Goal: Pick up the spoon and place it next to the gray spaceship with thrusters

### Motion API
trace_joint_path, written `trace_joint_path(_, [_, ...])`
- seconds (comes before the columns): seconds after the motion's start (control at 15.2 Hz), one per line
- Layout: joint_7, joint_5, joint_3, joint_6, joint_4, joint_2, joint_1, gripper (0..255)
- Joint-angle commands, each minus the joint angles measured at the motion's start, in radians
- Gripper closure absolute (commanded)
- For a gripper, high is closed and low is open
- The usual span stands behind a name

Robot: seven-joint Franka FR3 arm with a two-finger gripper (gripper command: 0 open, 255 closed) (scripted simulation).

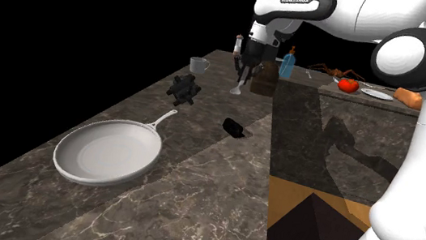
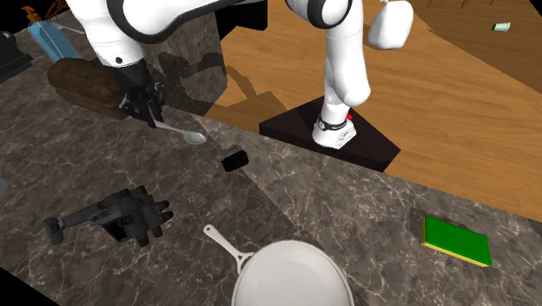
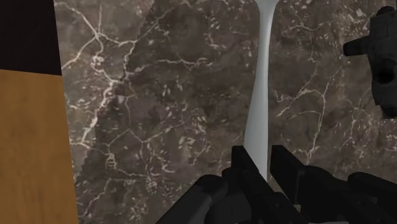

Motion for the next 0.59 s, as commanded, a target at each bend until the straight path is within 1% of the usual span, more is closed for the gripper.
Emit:
trace_joint_path(0.0, [-0.007, 0.002, -0.001, 0.034, -0.039, -0.005, -0.002, 255])
trace_joint_path(0.53, [-0.022, 0.006, -0.002, 0.140, -0.148, -0.006, -0.004, 255])
